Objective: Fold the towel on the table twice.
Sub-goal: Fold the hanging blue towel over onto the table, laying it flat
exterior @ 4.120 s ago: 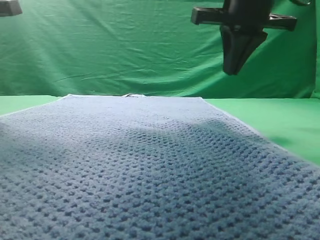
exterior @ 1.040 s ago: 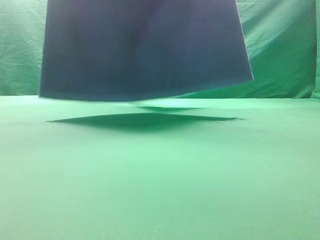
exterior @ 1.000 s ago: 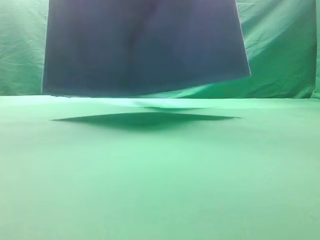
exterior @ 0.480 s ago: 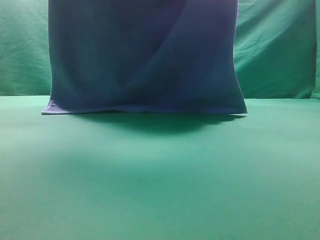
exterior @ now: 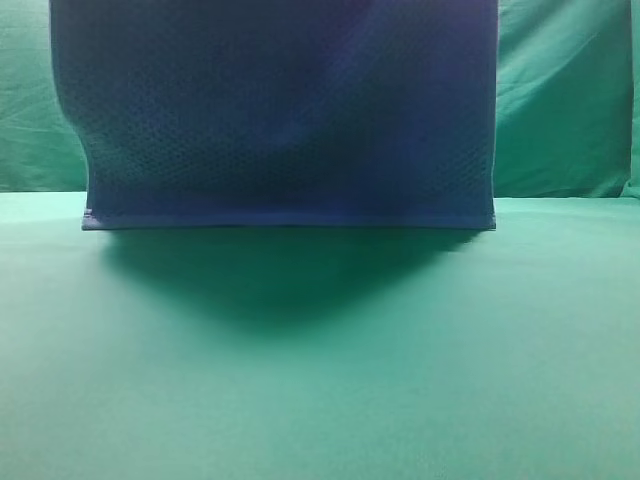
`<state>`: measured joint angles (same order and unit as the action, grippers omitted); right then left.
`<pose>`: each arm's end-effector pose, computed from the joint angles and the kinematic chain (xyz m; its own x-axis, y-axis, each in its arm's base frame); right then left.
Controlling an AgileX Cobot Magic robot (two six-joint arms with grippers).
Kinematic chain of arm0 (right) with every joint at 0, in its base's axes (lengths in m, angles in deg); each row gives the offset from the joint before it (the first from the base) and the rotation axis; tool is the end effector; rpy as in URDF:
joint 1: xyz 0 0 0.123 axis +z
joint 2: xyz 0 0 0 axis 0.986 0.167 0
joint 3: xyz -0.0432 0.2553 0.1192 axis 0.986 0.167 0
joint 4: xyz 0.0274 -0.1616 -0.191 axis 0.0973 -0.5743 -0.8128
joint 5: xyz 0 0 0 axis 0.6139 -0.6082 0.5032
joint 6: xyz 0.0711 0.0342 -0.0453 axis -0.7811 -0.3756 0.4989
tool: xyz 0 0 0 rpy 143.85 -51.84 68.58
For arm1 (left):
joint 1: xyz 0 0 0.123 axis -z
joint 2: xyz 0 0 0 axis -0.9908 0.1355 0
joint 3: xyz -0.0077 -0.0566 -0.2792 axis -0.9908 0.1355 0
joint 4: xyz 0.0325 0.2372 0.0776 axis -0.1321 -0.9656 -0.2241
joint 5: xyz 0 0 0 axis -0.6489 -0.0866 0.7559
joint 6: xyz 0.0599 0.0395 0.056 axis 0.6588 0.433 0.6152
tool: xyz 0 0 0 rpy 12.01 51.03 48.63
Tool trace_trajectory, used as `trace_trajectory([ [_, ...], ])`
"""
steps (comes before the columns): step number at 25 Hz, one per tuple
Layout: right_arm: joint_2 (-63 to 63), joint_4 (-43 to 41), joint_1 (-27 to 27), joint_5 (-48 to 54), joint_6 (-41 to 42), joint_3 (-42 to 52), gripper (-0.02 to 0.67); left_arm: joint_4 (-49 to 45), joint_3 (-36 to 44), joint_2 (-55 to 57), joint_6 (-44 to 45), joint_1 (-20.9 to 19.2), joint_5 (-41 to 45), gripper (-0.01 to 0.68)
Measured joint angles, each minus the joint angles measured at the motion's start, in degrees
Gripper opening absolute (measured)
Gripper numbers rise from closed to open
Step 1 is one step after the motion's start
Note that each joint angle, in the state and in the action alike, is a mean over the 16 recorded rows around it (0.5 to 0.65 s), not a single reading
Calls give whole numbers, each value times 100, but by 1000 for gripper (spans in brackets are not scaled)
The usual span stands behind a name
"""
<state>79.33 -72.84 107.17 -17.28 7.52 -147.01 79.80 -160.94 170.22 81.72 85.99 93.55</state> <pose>0.3408 0.1527 0.4173 -0.5883 -0.3747 -0.7166 -0.3611 0.9146 -0.1818 0.3242 -0.0519 0.3952 -0.6099 -0.0263 -0.7920 0.2886 0.9234 -0.2529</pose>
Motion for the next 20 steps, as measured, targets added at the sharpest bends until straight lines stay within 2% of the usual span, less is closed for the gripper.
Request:
trace_trajectory([
  [12,-2205,189,219,-849,-520,3365,0,199,2153,-1815,116,2,132,0],
  [20,-3431,769,233,-922,-635,4738,0,550,3319,-2879,230,53,381,0],
])
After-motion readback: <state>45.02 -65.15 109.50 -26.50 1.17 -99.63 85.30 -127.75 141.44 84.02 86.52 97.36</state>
